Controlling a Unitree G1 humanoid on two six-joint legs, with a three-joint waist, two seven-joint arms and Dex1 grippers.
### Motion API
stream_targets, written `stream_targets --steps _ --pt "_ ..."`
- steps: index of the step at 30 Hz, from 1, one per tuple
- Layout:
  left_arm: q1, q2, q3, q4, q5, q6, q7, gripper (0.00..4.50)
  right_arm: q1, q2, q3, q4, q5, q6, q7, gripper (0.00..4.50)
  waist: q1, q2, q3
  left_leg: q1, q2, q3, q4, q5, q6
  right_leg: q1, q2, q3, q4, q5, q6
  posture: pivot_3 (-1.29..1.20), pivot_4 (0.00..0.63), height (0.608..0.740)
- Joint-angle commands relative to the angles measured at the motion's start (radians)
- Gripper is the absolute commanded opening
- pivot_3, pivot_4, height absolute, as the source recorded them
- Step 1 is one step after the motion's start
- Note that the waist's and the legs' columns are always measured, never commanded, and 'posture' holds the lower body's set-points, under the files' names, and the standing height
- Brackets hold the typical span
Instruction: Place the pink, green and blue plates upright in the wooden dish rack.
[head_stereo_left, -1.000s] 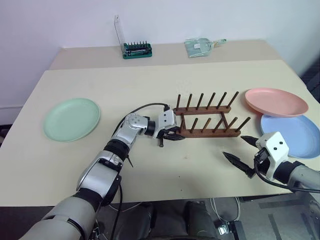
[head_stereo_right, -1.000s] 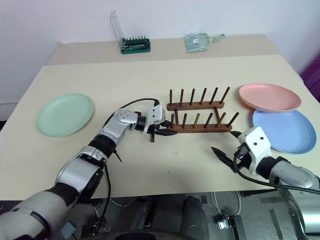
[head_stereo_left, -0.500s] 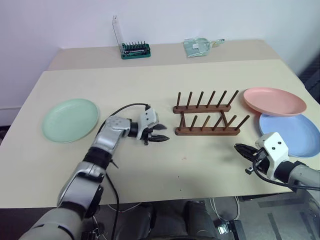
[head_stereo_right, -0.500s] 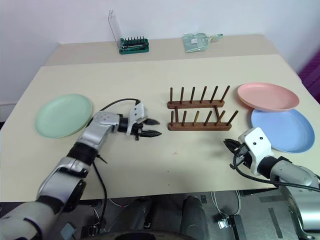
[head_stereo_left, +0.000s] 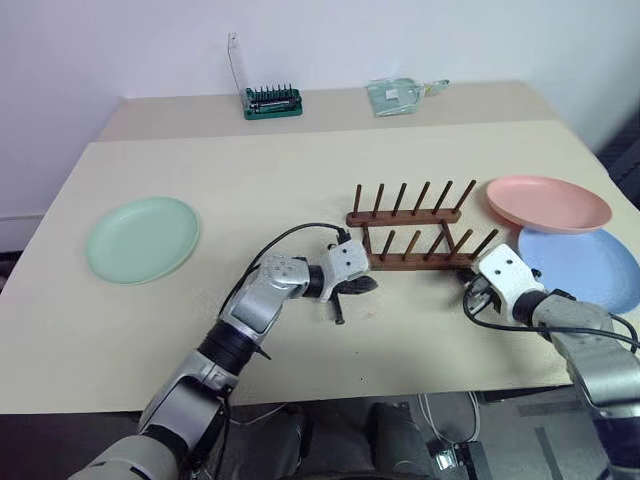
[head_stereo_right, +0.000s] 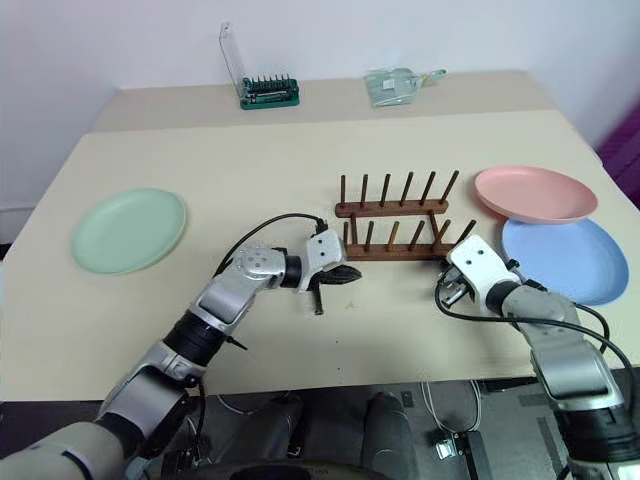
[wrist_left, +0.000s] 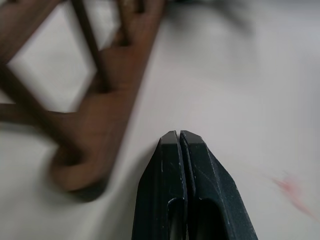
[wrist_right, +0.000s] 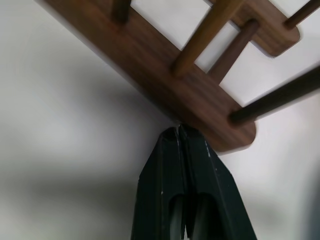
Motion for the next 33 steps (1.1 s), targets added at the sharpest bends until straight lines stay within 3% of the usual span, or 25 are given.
stream_targets --steps 1,7,18,21,27,33 --pt "-0.032 -0.016 0.026 0.084 0.060 -0.002 0.147 0.03 -0.054 0.011 0.023 0.063 -0.040 -0.039 -0.013 0.00 -0.001 0.000 0.000 0.000 0.000 0.000 0.000 0.000 0.000 0.000 0.000 0.000 0.000 0.000 0.000 0.00 0.150 0.740" --pt "-0.074 -0.047 0.062 0.191 0.056 -0.045 0.264 0.03 -0.167 0.028 0.055 0.186 -0.079 -0.101 -0.022 0.00 -0.006 0.000 0.000 0.001 0.000 0.001 -0.001 0.000 0.000 0.000 0.000 0.000 0.001 0.000 0.000 0.00 0.150 0.740" --pt "-0.051 -0.039 0.054 0.161 0.042 -0.088 0.233 0.03 -0.210 0.003 0.016 0.242 -0.055 -0.168 0.039 0.00 -0.006 0.000 0.000 0.001 0.000 0.001 -0.001 0.000 0.000 -0.001 0.000 0.001 0.001 0.000 0.000 0.00 0.150 0.740" --pt "-0.001 -0.026 0.094 0.013 -0.059 -0.096 0.143 0.00 -0.116 -0.090 -0.093 0.102 -0.021 -0.150 0.101 0.85 -0.002 0.001 -0.001 -0.002 0.000 0.001 -0.002 0.000 0.000 -0.003 0.000 0.001 0.001 0.000 0.000 0.00 0.150 0.740" --pt "0.079 0.053 0.133 -0.241 -0.219 -0.016 -0.017 0.00 -0.064 -0.252 -0.237 0.062 -0.073 -0.174 0.101 3.79 -0.004 0.002 0.000 -0.006 0.000 0.003 -0.001 0.000 0.000 -0.009 0.000 0.002 0.002 0.001 -0.001 0.00 0.150 0.740" --pt "0.071 0.114 0.134 -0.281 -0.262 -0.008 -0.080 0.00 -0.135 -0.372 -0.129 0.363 -0.172 -0.441 0.139 3.79 -0.007 0.002 0.000 -0.003 0.001 0.005 -0.002 0.000 0.000 -0.007 0.000 0.003 0.001 0.001 -0.001 0.00 0.150 0.740"
